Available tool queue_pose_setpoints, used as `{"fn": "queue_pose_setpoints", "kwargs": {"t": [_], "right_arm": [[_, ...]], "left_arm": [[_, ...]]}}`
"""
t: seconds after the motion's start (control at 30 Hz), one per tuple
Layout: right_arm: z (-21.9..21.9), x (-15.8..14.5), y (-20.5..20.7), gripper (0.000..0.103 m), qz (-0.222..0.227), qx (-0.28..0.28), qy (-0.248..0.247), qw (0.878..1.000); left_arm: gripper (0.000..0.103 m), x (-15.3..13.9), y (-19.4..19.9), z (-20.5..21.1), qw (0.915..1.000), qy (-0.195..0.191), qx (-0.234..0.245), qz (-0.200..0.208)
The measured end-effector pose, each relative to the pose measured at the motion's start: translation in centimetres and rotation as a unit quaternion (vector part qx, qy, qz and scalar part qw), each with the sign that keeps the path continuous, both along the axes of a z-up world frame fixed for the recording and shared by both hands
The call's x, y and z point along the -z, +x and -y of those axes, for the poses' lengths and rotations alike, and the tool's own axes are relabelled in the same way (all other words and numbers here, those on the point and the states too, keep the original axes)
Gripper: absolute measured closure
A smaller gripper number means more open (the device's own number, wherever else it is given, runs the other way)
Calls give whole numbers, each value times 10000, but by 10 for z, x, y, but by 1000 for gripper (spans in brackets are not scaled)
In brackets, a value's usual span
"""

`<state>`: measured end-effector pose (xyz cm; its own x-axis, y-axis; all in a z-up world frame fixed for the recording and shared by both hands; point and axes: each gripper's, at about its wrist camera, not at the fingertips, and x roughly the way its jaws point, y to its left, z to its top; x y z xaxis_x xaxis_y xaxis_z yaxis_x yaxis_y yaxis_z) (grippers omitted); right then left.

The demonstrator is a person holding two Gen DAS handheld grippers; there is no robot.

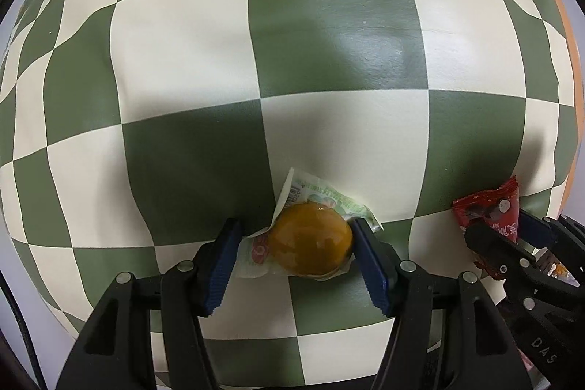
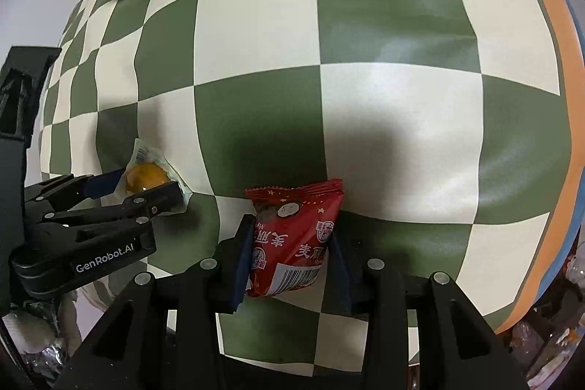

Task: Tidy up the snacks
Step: 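Grasp the yellow egg-yolk snack with the left tool while the right tool grasps the small red packet, then carry the egg-yolk snack and small red packet into the box and release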

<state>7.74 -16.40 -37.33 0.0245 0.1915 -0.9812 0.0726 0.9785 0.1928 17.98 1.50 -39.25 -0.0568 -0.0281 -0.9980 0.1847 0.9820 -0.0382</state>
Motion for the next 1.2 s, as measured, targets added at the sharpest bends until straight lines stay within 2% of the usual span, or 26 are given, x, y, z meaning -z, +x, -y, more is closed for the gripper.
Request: {"fn": "queue_pose_setpoints", "kwargs": {"t": [0.17,0.37,0.53,0.67,0.87,1.03,1.2], "right_arm": [[-9,-5,2,61,38,-240,-95,9997],[-11,-32,4,62,248,-233,168,9993],[3,-73,16,62,628,-148,435,9970],[24,-120,38,62,1126,11,642,9916],[47,-190,92,62,1954,238,784,9773],[57,-223,146,62,2377,339,712,9681],[58,-216,205,62,2249,327,661,9716]], "left_arm": [[50,-9,-3,1,9999,-6,-50,140],[51,-36,2,0,9988,-468,-117,60],[51,-74,17,7,9964,-792,-92,299],[51,-113,40,13,9916,-1179,-171,503],[51,-183,95,22,9808,-1565,-199,1144],[51,-212,151,17,9760,-1457,-356,1581],[50,-208,200,0,9790,-1075,-549,1641]]}}
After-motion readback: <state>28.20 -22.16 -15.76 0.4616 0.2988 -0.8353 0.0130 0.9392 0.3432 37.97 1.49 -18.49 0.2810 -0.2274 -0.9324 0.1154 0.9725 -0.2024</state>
